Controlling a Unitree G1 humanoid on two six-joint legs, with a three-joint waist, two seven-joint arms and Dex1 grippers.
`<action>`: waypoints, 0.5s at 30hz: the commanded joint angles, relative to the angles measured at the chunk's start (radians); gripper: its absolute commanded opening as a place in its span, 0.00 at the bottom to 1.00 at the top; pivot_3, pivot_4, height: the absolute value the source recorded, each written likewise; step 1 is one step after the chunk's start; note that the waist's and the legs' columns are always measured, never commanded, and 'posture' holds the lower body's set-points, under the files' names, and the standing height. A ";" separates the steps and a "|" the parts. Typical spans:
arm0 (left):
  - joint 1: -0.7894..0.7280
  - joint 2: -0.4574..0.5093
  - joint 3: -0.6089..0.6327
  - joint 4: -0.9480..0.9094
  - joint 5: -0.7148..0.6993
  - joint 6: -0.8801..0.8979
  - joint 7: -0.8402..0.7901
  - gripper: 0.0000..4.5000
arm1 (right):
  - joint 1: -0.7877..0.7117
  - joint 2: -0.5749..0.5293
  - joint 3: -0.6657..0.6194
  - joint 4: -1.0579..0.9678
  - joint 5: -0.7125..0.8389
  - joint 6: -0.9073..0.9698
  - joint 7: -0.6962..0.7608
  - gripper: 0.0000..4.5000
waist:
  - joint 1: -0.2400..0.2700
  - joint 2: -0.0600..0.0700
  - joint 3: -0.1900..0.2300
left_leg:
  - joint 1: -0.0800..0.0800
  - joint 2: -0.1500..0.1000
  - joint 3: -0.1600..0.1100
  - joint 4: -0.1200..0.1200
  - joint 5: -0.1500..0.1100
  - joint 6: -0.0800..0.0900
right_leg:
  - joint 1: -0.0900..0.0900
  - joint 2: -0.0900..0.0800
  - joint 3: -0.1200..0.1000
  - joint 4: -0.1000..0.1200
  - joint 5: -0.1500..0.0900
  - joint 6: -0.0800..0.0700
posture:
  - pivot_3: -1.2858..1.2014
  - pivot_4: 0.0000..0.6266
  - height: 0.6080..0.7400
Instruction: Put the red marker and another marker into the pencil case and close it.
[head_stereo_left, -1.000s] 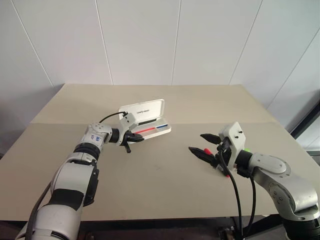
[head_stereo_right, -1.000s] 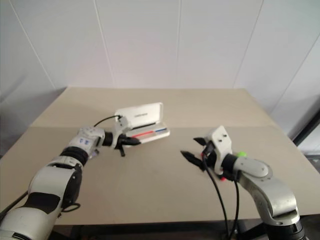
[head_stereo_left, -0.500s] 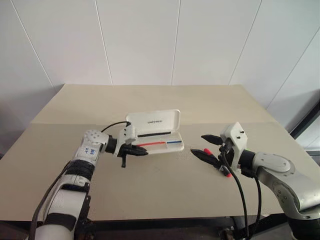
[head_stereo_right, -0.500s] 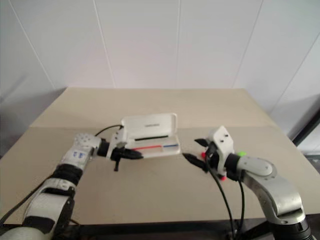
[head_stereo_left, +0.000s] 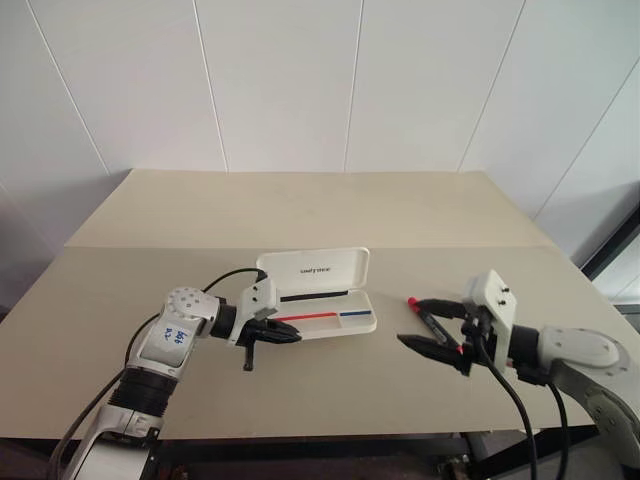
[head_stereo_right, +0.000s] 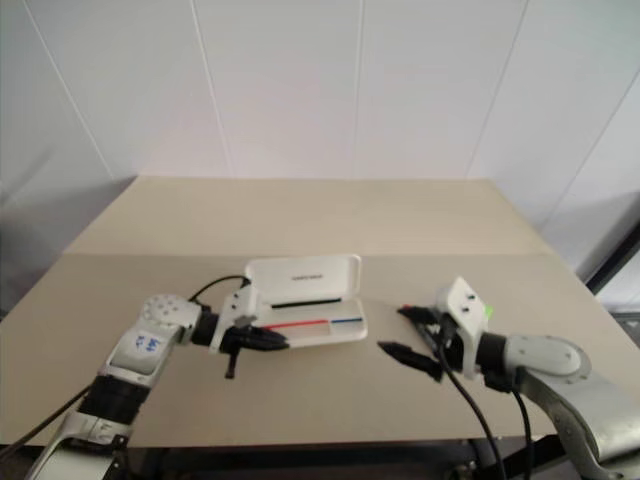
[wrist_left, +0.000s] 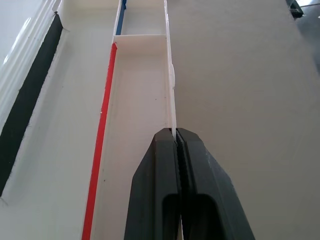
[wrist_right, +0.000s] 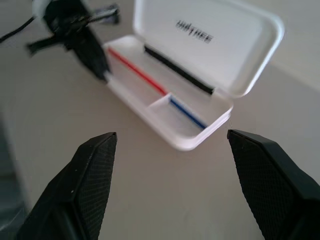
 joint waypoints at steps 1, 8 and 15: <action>0.007 0.017 -0.014 -0.034 -0.013 -0.024 0.018 0.00 | 0.041 -0.015 -0.065 -0.042 0.036 -0.069 0.062 1.00 | -0.001 0.000 0.000 | 0.000 0.000 0.000 0.001 0.000 0.000 | 0.000 0.000 0.000 0.000 -0.001 -0.001 | 0.52 0.24 1.00; 0.012 0.009 -0.028 0.027 -0.024 -0.083 0.038 0.00 | 0.098 0.005 -0.108 -0.067 0.114 -0.107 0.109 1.00 | -0.001 0.000 0.000 | 0.001 0.000 0.000 0.002 0.001 0.001 | 0.001 0.000 0.001 0.000 -0.006 -0.011 | 0.52 0.24 1.00; 0.023 -0.009 -0.050 0.084 -0.020 -0.161 0.050 0.00 | 0.120 0.032 -0.122 -0.044 0.133 -0.123 0.075 1.00 | 0.000 0.000 0.000 | 0.001 0.000 0.000 0.003 0.001 0.001 | 0.001 0.000 0.001 0.000 -0.006 -0.011 | 0.52 0.24 1.00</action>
